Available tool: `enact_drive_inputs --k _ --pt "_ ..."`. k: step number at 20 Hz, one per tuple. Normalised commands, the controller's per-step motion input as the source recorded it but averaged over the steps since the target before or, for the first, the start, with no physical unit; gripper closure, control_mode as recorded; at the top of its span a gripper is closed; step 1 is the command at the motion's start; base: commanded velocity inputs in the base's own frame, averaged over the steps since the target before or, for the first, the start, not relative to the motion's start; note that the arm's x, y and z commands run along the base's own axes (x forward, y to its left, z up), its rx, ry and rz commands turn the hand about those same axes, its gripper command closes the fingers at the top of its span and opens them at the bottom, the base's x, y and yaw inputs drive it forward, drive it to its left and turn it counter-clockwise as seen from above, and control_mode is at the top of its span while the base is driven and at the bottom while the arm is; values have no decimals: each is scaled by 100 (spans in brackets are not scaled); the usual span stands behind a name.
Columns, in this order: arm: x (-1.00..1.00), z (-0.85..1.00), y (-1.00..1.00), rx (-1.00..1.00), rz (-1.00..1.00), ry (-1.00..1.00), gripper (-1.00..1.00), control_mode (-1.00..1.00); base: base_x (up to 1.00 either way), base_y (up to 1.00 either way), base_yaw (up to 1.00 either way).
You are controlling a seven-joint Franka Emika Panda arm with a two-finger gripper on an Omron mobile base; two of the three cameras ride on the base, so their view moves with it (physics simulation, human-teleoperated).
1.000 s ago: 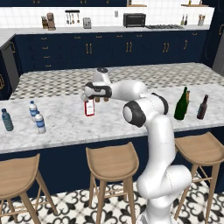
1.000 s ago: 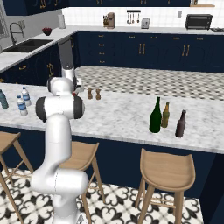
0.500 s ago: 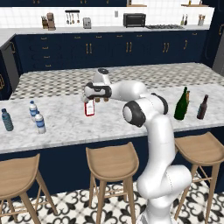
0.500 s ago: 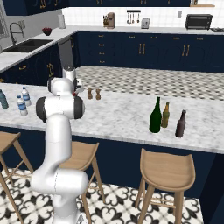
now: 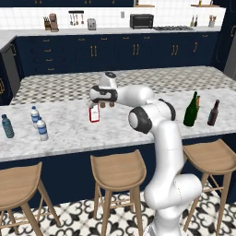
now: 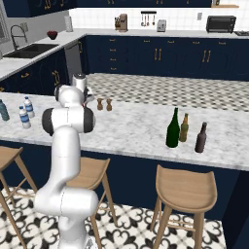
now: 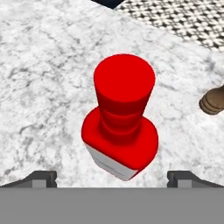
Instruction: Move the plastic bottles in the middle to the plastics group, and the glass bottles in the middle to the glass group.
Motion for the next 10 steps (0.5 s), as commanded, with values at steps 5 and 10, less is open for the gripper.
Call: enact_drive_inputs --k 5,10 --pt "7 3 0 0 5 0 -100 -100 0 0 0" --pt "14 0 0 0 8 0 -100 -100 0 0 0"
